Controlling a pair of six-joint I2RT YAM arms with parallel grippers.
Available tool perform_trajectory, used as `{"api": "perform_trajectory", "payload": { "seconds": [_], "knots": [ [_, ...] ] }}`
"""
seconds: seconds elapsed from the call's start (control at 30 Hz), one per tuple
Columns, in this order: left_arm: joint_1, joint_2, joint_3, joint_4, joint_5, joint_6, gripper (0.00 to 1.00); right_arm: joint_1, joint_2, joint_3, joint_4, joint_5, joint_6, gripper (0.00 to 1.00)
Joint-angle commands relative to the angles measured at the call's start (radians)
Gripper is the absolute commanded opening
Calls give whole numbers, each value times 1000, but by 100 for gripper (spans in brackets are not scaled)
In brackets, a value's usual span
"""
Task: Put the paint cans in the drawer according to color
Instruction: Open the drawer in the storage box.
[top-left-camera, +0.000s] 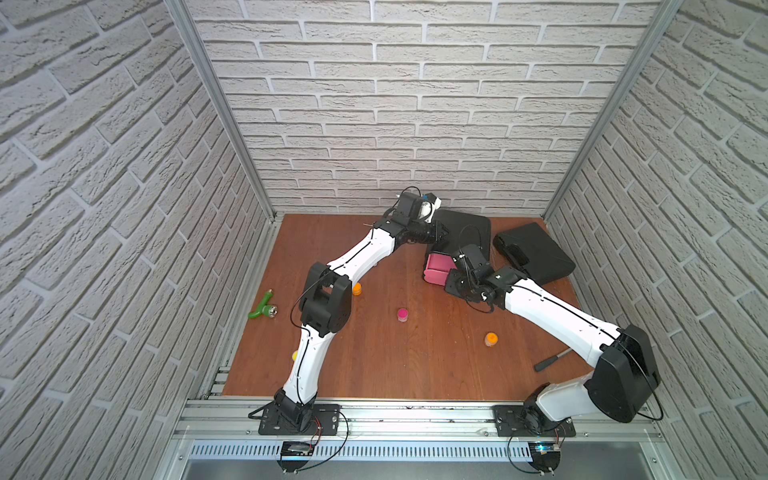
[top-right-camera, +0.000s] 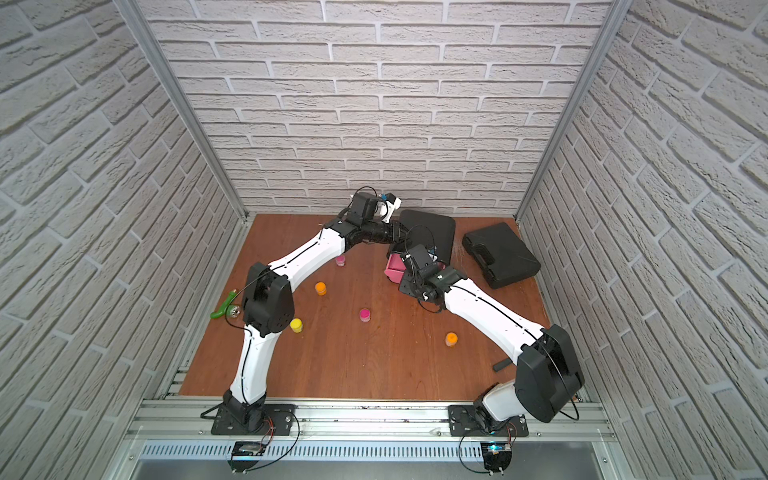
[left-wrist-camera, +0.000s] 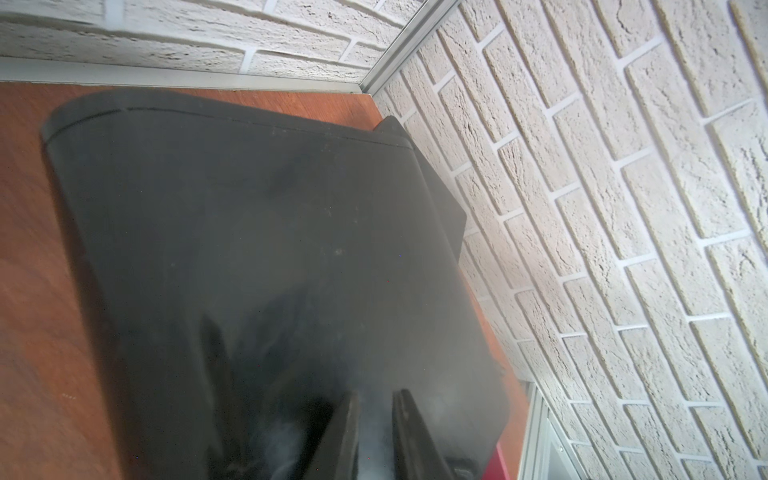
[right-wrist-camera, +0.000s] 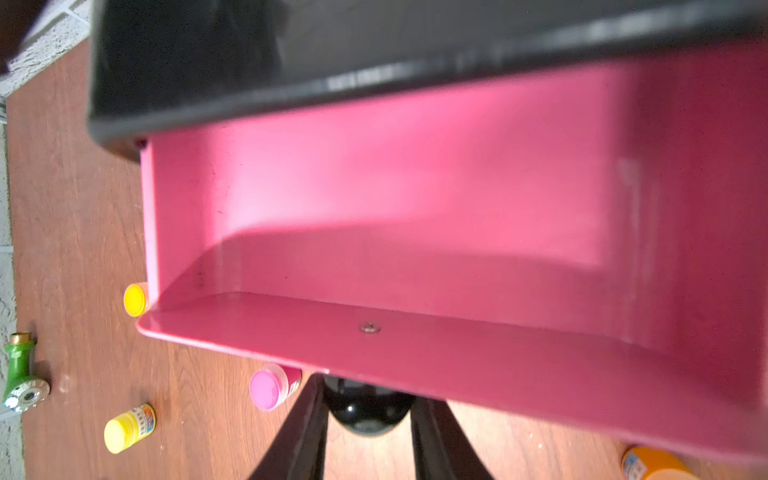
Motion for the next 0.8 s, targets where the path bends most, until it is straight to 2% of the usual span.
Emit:
{"api": "perform_trajectory", "payload": {
  "seconds": [0.0,0.17,0.27,0.4,0.53,0.67,0.77],
  "knots": [
    [-4,38,-67,-161,-54,18,21,35,-26,-40,-57,-13,53,23],
    [-6,30,-76,-159,-53,16,21,36,-33,-44,-53,-2,55,25],
    [-7,27,-74,-159,-53,16,21,36,-29,-38,-42,-7,57,29],
    [-7,21,-66,-162,-51,14,24,36,-29,-38,-55,-11,60,42],
    [-3,6,-41,-168,-34,12,33,36,-61,-22,-113,-14,40,64],
    [8,-10,15,-196,-16,4,37,37,-131,-1,-226,-57,7,75],
    [18,-47,24,-191,-14,-21,43,37,-235,-12,-326,-59,-9,80]
  ]
}}
